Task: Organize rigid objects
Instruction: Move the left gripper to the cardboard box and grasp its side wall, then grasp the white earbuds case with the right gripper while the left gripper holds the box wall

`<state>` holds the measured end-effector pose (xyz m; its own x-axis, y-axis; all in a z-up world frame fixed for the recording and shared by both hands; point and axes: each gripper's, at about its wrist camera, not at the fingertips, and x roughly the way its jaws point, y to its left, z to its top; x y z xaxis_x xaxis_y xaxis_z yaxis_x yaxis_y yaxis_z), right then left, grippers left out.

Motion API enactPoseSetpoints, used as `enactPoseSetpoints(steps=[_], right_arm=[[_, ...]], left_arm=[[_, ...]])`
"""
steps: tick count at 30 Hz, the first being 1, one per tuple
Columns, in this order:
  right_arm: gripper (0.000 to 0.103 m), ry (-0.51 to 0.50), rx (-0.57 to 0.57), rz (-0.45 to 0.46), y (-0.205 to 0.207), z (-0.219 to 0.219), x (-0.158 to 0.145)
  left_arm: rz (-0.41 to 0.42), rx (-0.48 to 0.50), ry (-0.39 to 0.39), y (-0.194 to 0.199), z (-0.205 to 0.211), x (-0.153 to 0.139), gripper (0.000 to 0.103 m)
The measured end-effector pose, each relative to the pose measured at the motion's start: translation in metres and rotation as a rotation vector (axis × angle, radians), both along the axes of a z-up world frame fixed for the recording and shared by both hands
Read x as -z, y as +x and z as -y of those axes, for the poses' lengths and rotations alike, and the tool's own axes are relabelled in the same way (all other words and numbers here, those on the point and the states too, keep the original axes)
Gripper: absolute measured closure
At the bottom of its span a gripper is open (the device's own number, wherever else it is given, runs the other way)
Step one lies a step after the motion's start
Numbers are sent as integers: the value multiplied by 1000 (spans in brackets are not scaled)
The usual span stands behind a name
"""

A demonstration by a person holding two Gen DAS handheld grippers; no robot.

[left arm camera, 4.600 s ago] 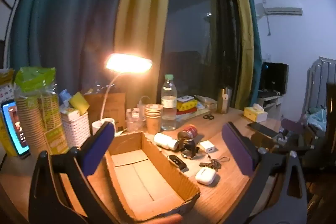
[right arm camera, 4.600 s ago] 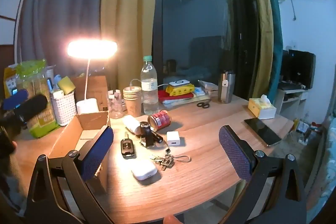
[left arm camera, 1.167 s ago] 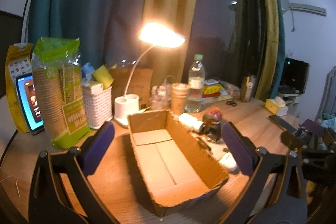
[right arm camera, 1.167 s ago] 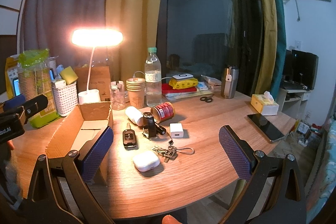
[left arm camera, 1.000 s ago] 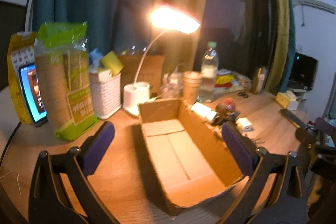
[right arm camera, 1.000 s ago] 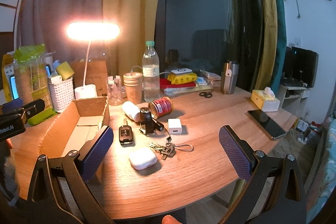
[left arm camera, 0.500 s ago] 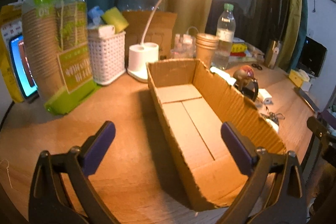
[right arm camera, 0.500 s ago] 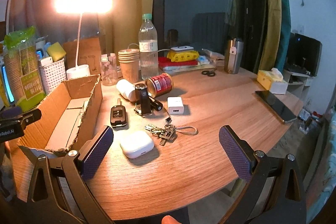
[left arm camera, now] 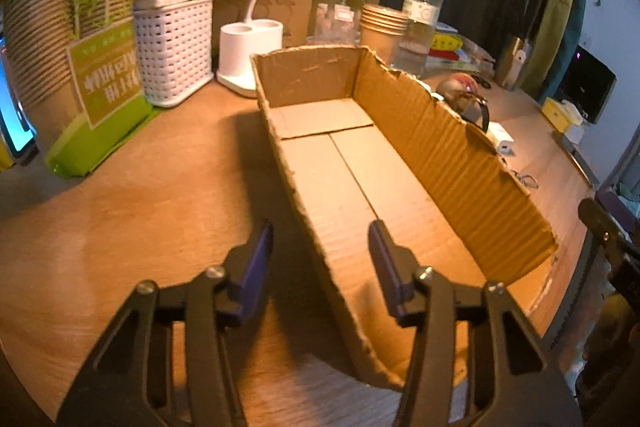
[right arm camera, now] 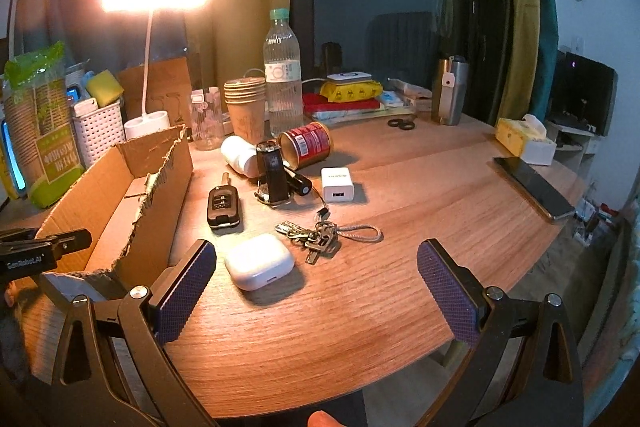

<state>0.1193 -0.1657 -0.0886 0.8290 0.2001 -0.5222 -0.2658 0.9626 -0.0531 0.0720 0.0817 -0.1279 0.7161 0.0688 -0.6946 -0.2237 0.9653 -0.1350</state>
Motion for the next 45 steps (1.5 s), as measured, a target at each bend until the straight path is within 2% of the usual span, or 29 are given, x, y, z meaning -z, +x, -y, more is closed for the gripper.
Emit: enactPoseSetpoints(steps=[3,7,8,12,17,25,30,32,36,37,45], right_arm=[[1,4,-17,-25,4,-1,7],[1,1,-58,-54,10,-7,16],[1,0,-67,-61,12,-9,18],[1,17,-110,-105,25,-17,27],[1,33,-164,-158,41,-27,33],[1,-2,-176,-198,57,-38,45],[17,-21,-180,-225,65,-41,49],[26,-32,-178,-233,67,-41,50],[34,-46,-193,-226,66,-44,51],[41,-49,-192,-222,65,-45,52],[43,-33,-192,-208,61,-43,49]], left_arm=[[0,10,7,2,2,1,68],[-11,24,34,7,0,1,89],[-16,35,40,9,-2,1,91],[-33,70,-5,13,-10,2,92],[-29,60,-28,12,-9,4,92],[-5,50,-3,7,-5,3,92],[6,45,-15,5,-8,2,92],[17,36,-18,2,-8,1,92],[31,12,-25,-1,-12,0,92],[36,3,-28,-1,-13,0,92],[58,-45,-42,-5,-20,-2,92]])
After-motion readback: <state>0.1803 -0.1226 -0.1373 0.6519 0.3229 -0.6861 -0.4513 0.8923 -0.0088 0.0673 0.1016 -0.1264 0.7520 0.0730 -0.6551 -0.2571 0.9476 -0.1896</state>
